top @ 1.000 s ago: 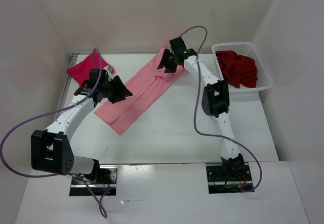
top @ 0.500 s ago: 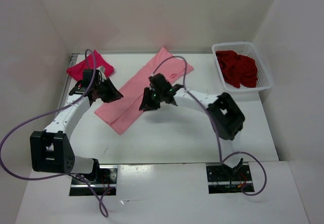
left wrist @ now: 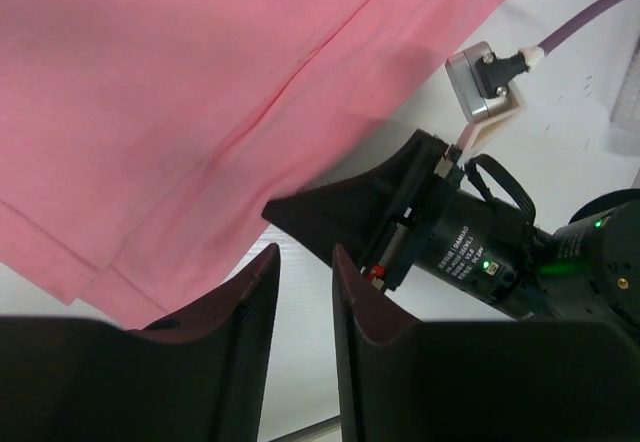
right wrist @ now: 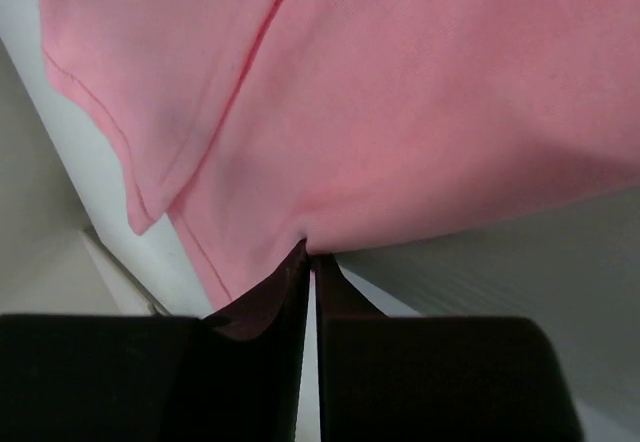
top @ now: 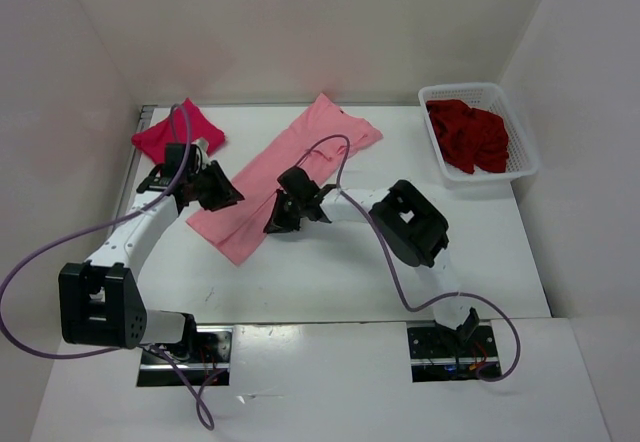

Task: Fold and stack the t-shirts
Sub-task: Rotate the tshirt 70 degrees

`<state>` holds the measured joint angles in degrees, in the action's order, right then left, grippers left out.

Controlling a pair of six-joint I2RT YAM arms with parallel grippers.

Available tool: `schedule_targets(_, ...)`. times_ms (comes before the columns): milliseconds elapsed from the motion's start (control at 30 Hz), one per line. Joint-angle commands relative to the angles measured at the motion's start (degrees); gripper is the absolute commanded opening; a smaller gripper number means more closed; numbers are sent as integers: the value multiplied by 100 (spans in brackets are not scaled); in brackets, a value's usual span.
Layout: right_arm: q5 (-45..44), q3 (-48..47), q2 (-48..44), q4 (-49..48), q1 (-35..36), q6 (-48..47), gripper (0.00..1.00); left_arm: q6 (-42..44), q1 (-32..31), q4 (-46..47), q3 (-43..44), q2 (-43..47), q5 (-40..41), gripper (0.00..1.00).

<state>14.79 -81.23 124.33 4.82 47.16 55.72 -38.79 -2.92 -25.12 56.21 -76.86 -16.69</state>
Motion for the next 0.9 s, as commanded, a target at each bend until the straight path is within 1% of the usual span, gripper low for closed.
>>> schedule_targets(0,-424,-165,294,89,74,158,7,222,19,16,-39,215,25,36)
schedule_targets(67,-372,343,14,89,-161,158,1,283,19,16,13,84,25,38)
schedule_targets(100,-371,588,-475,89,-259,71,0,284,19,16,13,31,25,40)
schedule_targets(133,-432,1148,-785,89,-364,-78,0,284,-50,16,13,-82,-27,43)
schedule_targets(167,-502,1440,-1101,159,-487,-175,0,284,-129,69,13,-144,-28,45)
schedule_targets(200,-503,1965,-1696,238,-723,-289,0,284,-217,69,13,-206,-28,47)
schedule_targets(233,-399,2223,-1972,343,-838,-403,0,284,-288,139,13,-276,-28,49)
schedule_targets(267,-398,2478,-2218,518,-935,-648,3,284,-445,139,13,-425,-88,51)
schedule_targets(300,-276,2881,-2586,685,-1067,-729,3,284,-525,139,13,-496,-89,52)
schedule_targets(367,-275,3270,-2948,941,-1068,-791,3,353,-710,78,-39,-628,-89,55)
schedule_targets(400,-275,3672,-3350,942,-1068,-713,3,354,-771,78,-92,-628,-89,57)
schedule_targets(467,-275,3991,-3730,942,-1068,-528,18,468,-894,-97,-153,-690,-151,62)
schedule_targets(500,-275,4140,-3897,1003,-1120,-380,30,468,-895,-159,-232,-690,-298,63)
schedule_targets(533,-275,4142,-4212,1073,-1121,-326,49,521,-982,-238,-285,-742,-370,65)
schedule_targets(567,-275,4142,-4363,1143,-1121,-325,55,521,-1087,-395,-346,-743,-422,66)
schedule_targets(633,-275,4282,-4758,1346,-1121,-141,58,574,-1193,-641,-609,-743,-423,67)
schedule_targets(733,-47,4676,-5128,1242,-1121,166,59,477,-1448,-826,-787,-673,-484,67)
schedule_targets(800,296,5081,-5130,970,-1121,403,59,144,-1448,-932,-874,-620,-389,67)
schedule_targets(867,297,5144,-5130,801,-893,466,59,-49,-1169,-872,-1171,-453,-326,67)
